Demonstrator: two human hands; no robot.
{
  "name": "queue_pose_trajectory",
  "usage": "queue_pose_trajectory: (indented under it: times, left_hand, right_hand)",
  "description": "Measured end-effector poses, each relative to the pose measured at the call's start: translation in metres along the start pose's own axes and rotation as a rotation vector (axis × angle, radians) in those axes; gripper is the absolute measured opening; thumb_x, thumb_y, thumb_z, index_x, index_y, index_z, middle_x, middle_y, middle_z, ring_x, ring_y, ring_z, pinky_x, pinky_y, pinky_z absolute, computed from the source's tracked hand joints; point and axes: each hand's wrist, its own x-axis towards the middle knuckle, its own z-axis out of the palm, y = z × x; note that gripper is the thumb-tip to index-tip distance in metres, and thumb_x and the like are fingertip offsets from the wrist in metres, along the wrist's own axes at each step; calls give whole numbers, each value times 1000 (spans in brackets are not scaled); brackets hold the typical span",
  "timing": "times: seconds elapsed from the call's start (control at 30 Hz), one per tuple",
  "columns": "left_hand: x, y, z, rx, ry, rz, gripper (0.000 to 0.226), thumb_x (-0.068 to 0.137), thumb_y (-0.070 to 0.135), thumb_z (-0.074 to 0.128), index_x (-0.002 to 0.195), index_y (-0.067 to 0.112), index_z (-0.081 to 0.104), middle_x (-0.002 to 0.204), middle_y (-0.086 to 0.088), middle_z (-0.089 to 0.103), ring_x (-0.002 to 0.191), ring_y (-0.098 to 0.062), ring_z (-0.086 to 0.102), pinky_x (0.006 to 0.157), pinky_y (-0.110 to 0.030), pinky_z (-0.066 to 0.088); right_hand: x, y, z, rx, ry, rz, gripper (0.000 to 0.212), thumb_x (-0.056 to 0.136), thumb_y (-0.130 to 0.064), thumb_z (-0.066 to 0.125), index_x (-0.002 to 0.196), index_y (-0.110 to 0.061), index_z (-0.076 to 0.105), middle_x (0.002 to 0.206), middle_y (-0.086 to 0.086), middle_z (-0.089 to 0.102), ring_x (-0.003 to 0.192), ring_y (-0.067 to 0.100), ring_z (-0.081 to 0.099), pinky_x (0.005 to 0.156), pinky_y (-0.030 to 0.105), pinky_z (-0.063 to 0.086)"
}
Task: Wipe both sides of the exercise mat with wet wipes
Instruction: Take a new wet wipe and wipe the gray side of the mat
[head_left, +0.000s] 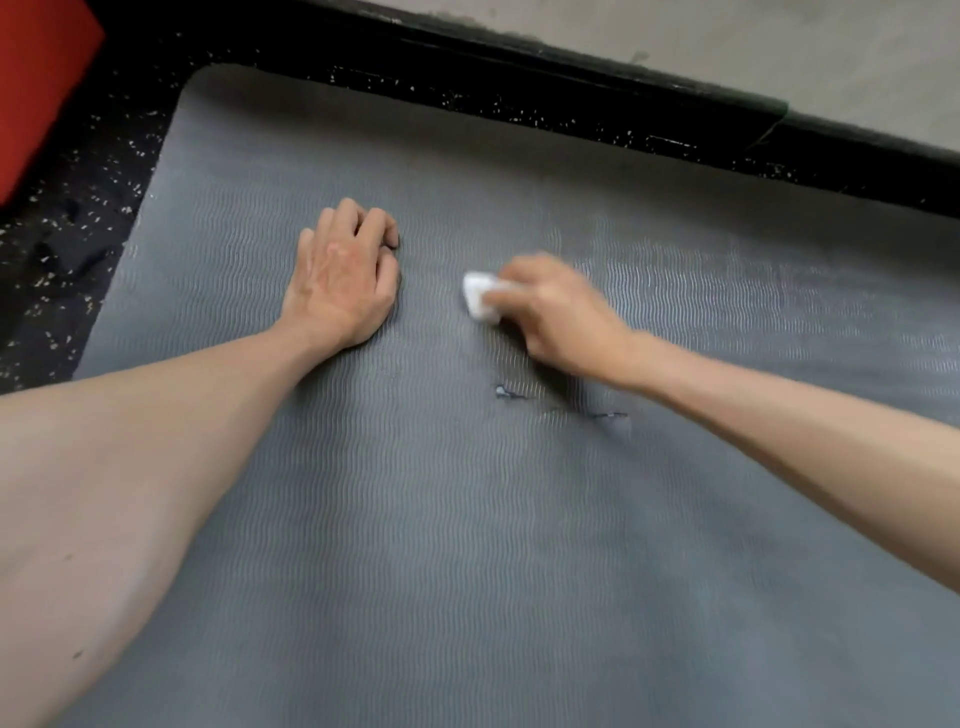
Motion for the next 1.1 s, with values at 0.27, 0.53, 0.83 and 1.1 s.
queue_pose_trajectory:
  times: [0.27, 0.53, 0.83, 1.1]
  left_hand:
    - [0, -1, 2, 26, 28, 16, 18, 95, 21, 43, 107, 14, 55, 109, -11, 51, 100, -31, 45, 87, -43, 33]
    - [2, 1, 0, 44, 9, 16, 19, 95, 23, 42, 106, 13, 53, 109, -13, 51, 100, -32, 45, 87, -43, 33]
    - [-2, 19, -10, 140, -78, -51, 24, 97, 19, 39, 115, 9, 52, 118, -20, 50, 111, -37, 43, 89, -47, 33]
    - [-65, 22, -17, 31, -136, 79, 39, 95, 25, 50, 126, 1, 50, 133, -21, 44, 120, -39, 43, 102, -48, 38]
  right_hand:
    - [-72, -66, 19, 77, -14, -6, 24, 76, 6, 59, 95, -4, 69, 93, 17, 60, 73, 31, 51, 63, 34, 37]
    - [-66, -78, 22, 43, 0, 84, 28, 81, -3, 42, 93, -6, 67, 91, 16, 57, 75, 31, 48, 60, 38, 40]
    - [-96, -88, 19, 123, -90, 37, 16, 79, 2, 62, 92, -6, 68, 86, 17, 54, 71, 32, 52, 55, 32, 40]
    - [-150, -156, 44, 202, -110, -63, 14, 85, 1, 59, 98, -4, 61, 93, 16, 52, 76, 29, 45, 60, 38, 44]
